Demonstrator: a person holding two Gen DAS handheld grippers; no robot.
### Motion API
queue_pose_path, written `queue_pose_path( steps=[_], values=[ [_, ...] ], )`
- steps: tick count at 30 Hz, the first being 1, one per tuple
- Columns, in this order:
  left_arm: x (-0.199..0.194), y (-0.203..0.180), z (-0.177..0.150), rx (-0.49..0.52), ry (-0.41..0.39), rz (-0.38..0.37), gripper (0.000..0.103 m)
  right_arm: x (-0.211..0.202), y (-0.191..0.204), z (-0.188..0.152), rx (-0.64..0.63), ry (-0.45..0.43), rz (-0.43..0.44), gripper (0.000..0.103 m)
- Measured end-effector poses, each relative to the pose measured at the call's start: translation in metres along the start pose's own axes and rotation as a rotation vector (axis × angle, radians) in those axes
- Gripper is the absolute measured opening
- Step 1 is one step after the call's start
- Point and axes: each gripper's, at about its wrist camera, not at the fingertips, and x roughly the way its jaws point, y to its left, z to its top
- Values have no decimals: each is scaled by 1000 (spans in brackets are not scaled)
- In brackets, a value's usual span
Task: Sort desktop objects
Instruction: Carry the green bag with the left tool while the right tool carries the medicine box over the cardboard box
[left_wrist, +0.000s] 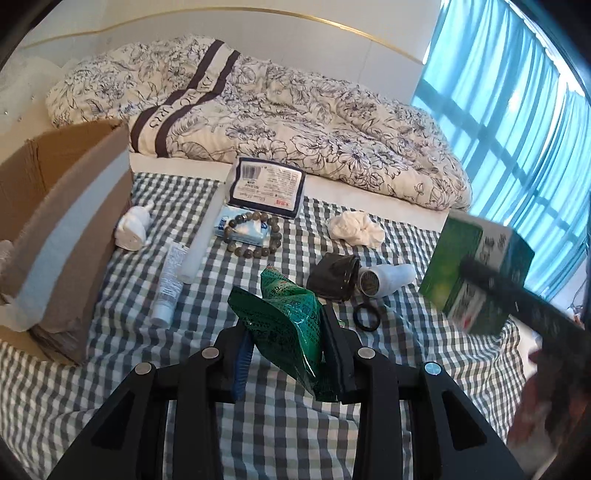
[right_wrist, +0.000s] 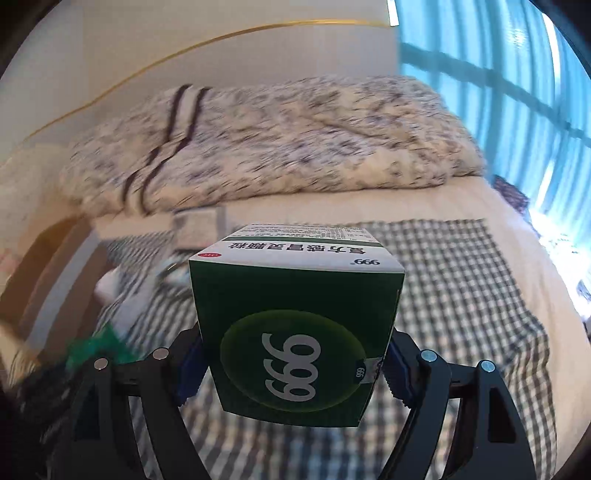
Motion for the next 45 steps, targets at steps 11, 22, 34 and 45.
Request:
queue_pose_path(
  steps=[11, 22, 34, 45],
  values=[
    [-45, -1, -1, 14, -46, 16, 35, -37, 25, -30, -33, 33, 63, 78],
    [-80, 15, -4, -11, -72, 46, 35, -67, 50, -32, -64, 6, 94, 79],
    [-112, 55, 24, -31, -108, 94, 35, -78, 102, -15, -101, -9, 157, 79],
    [-145, 136, 76, -111, -201, 201, 35, -74, 194, 36, -185, -77, 303, 79]
  ],
)
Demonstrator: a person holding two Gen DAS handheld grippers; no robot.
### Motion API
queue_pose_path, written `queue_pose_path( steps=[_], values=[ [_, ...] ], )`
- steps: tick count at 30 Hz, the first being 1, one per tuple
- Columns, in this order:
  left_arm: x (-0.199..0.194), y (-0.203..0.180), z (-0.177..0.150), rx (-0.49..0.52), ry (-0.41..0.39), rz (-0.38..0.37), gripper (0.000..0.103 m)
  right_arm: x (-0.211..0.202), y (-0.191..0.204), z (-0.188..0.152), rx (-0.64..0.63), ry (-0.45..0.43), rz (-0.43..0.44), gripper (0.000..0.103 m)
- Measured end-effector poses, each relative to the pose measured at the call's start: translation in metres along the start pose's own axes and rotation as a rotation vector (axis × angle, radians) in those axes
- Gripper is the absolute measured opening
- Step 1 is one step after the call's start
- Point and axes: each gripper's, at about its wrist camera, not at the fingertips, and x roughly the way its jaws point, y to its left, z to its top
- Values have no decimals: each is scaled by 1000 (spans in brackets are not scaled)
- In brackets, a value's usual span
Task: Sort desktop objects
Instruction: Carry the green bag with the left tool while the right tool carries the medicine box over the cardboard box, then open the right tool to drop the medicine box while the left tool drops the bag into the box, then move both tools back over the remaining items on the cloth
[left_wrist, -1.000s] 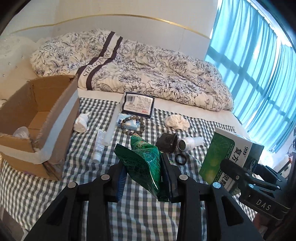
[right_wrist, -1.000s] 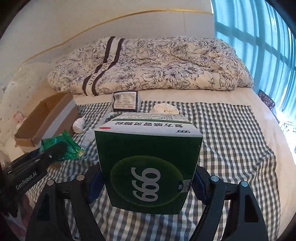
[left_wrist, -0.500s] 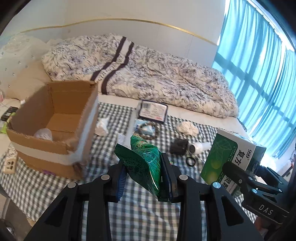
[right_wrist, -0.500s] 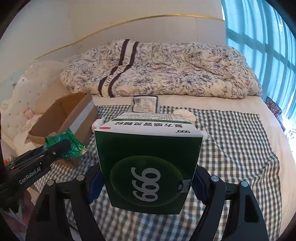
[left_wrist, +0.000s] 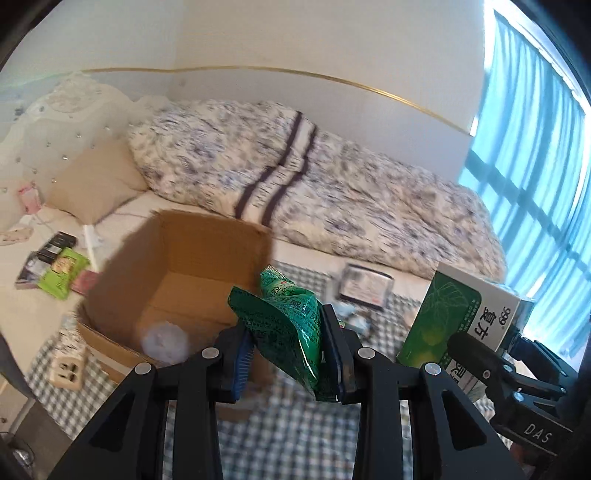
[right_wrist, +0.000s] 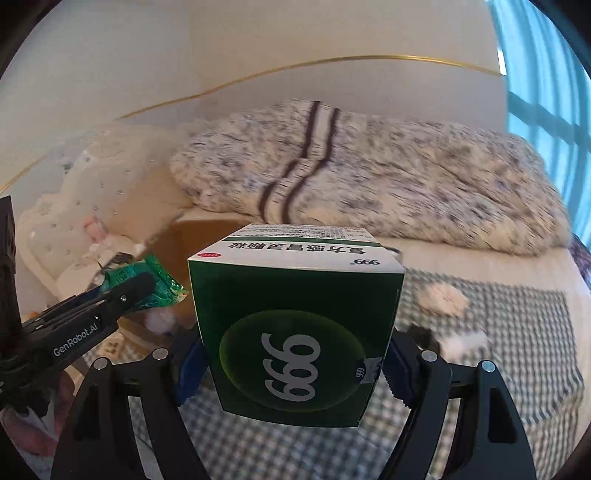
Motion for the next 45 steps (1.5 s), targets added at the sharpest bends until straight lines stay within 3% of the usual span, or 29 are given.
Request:
queue_pose_path(
  steps=[9, 17, 19, 21, 24, 32, 39, 45],
  values=[
    [27, 69, 9, -42, 38, 118, 35, 66, 60, 28, -17, 57, 137, 79],
    [59, 97, 3, -77, 72, 112, 35, 125, 97, 43, -13, 101, 184, 80],
    [66, 97, 0, -59, 91, 108, 49, 136, 104, 44, -9, 122, 208, 82],
    [68, 93, -3, -26, 93, 115, 92, 143, 107, 47, -20, 136, 224, 98],
    [64, 87, -7, 3, 58, 142, 95, 142, 111, 46, -32, 107, 197, 98],
    [51, 74, -6, -20, 70, 142, 95, 123, 81, 47, 30, 89, 194, 98],
    [34, 39, -12, -16, 53, 109, 98, 80, 20, 39, 84, 46, 65, 98],
    [28, -5, -16, 9, 45, 53, 98, 35, -55, 20, 148, 20, -60, 98]
  ],
)
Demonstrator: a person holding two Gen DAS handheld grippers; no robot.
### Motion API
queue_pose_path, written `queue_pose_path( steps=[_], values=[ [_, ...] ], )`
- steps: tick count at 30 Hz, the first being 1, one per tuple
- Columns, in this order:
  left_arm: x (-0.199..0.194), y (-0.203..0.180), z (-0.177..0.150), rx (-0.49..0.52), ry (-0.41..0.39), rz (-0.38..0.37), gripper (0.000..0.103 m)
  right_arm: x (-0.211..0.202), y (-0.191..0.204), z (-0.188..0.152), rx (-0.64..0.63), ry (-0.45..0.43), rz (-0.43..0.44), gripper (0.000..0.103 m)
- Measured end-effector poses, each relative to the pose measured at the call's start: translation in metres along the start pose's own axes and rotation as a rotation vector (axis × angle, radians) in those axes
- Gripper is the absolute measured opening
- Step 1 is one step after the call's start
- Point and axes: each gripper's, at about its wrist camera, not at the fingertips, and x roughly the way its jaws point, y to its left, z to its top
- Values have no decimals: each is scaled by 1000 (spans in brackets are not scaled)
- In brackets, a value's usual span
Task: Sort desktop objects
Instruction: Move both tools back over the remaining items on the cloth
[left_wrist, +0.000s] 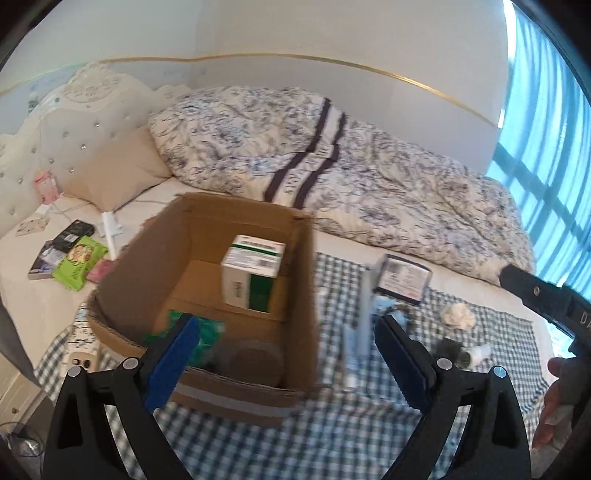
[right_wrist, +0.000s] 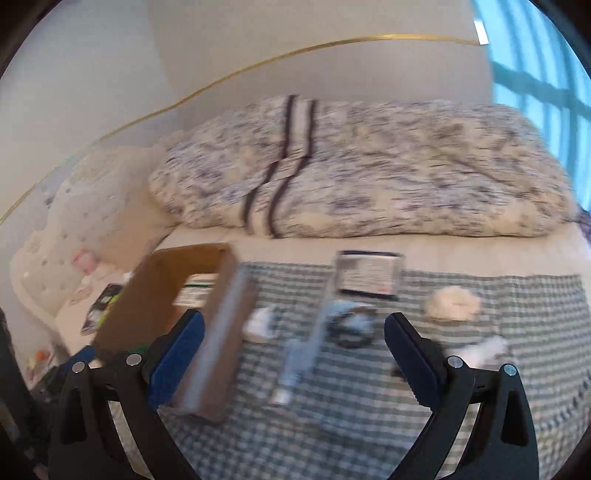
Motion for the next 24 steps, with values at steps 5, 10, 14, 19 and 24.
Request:
queue_pose_path(
  steps=[5, 10, 14, 19, 24],
  values=[
    [2, -40, -9, 35, -16, -42, 103, -20, -48, -10, -6, 4, -71, 98],
    [18, -75, -31, 68, 14, -80, 103, -28, -91, -28, 6, 5, -123, 98],
    [37, -101, -55, 98, 45, -139, 103, -23, -126, -46, 52, 36, -137, 98],
    [68, -112, -77, 93, 71, -127, 103, -2, -148, -74, 43, 91, -166, 98],
    [101, -112, -89, 74, 85, -110, 103, 26, -146, -99, -35, 136, -217, 97]
  ],
)
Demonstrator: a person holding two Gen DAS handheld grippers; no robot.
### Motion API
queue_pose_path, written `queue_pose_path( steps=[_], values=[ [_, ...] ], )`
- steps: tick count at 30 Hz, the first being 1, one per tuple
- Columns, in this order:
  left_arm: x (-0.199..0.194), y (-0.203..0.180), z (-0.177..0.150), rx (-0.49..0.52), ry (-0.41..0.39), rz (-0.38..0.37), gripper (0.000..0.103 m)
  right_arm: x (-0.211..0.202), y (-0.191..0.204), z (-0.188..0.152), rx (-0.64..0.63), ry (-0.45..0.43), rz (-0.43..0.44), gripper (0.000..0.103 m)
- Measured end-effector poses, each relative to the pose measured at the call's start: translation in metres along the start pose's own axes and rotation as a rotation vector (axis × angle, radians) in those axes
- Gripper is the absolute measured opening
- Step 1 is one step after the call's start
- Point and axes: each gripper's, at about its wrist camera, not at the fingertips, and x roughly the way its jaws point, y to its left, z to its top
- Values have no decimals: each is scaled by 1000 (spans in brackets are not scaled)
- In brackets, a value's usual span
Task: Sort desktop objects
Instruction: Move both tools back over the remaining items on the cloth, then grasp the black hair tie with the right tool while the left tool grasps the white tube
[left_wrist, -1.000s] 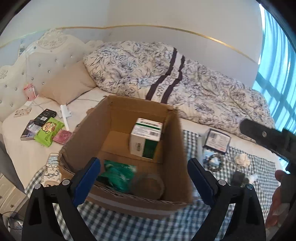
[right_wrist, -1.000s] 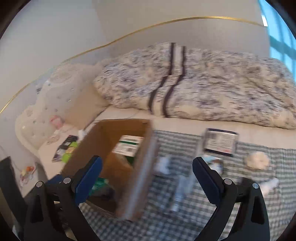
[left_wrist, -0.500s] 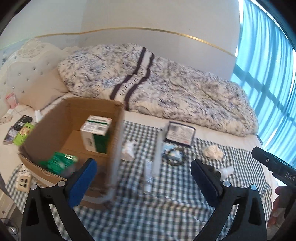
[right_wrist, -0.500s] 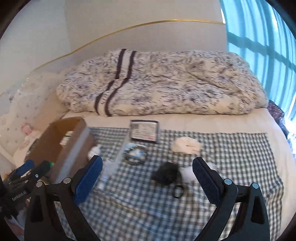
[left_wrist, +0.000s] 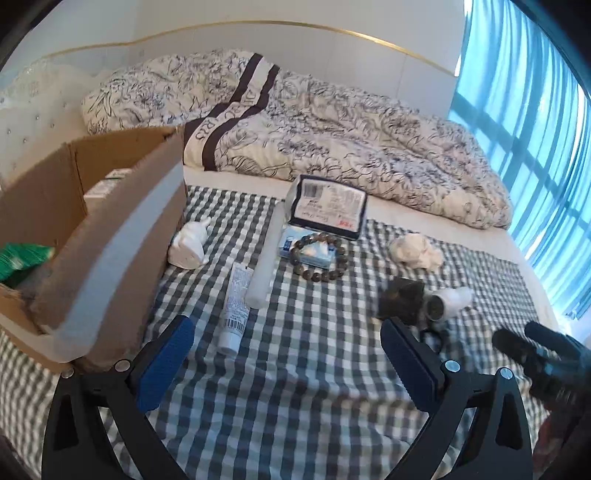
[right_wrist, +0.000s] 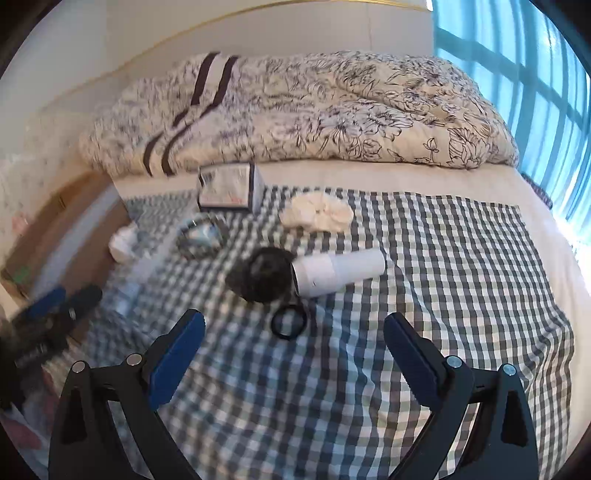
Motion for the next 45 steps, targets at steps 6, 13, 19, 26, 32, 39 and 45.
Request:
queue_pose_path(
  steps=[6, 13, 19, 26, 32, 39, 45],
  values=[
    [37, 11, -3, -16, 48, 11, 103, 34, 6, -4, -24, 42, -24, 91],
    [68, 24, -10, -18, 115, 30, 103, 71, 17, -4, -35, 89, -48, 87],
    [85, 27, -12, -13, 155, 48, 103, 103, 19, -11, -43, 168, -83, 71],
    [100, 49, -9, -116, 207, 18, 87, 103, 14, -13, -44, 160, -117, 49],
    [93, 54, -12, -121, 178, 58, 31, 95, 8, -13, -60, 161, -148, 18],
    [79, 47, -17, -110, 146, 19, 23, 79, -1, -16, -44, 158, -127, 7],
    [58, 34, -22, -79, 124, -13, 22, 59, -7, -21, -37, 149, -117, 7]
  ],
)
